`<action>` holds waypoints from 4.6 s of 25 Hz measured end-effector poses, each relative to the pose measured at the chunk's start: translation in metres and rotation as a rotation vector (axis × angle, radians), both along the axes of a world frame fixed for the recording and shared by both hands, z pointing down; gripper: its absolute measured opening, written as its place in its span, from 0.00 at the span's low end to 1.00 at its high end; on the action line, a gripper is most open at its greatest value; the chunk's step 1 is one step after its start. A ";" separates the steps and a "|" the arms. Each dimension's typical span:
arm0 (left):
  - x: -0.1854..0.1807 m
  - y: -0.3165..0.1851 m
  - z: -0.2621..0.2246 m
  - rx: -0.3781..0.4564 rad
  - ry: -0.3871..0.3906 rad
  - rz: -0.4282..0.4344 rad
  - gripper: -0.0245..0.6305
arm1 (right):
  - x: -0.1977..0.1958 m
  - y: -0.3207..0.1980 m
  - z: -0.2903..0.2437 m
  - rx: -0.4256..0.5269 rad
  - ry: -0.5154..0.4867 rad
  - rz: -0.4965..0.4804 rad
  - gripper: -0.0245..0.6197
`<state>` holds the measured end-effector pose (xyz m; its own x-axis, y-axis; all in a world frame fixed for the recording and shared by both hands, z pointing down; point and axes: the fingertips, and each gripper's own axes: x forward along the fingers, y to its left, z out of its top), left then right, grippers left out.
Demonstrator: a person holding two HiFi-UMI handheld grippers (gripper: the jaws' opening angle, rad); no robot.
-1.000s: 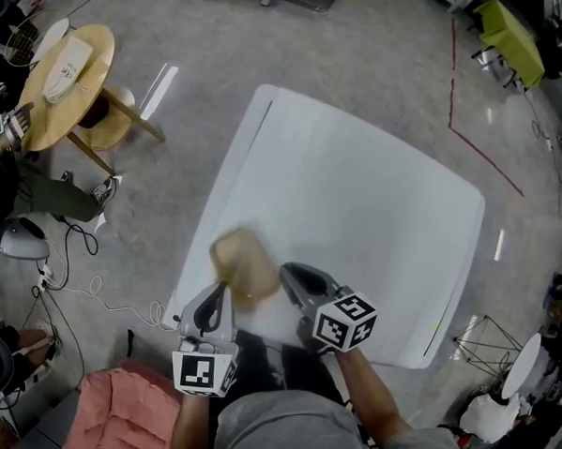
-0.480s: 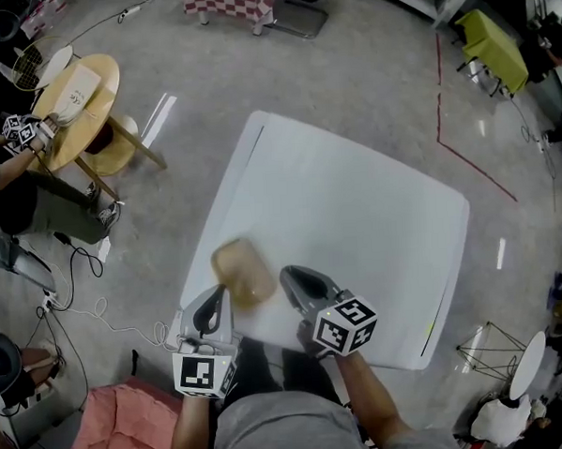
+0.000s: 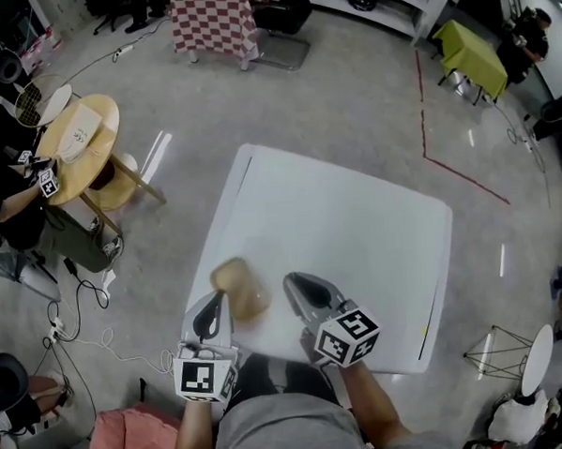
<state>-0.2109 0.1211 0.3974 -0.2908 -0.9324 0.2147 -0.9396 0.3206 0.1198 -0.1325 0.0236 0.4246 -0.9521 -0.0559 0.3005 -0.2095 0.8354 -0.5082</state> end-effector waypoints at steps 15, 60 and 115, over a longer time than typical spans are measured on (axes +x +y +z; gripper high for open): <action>0.035 -0.043 -0.079 0.119 -0.090 0.139 0.05 | 0.068 -0.034 -0.097 0.374 -0.054 0.235 0.09; 0.151 -0.111 -0.083 0.132 -0.099 0.469 0.05 | 0.224 -0.062 -0.113 0.468 -0.015 0.633 0.09; 0.347 -0.305 0.107 -0.188 0.003 0.727 0.05 | 0.411 -0.235 0.089 0.001 0.095 0.824 0.10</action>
<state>0.1364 -0.1839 0.5040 0.3858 -0.8367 0.3887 -0.9219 -0.3659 0.1273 0.2782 -0.2118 0.5133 -0.5764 -0.7249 0.3773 -0.7968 0.3960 -0.4565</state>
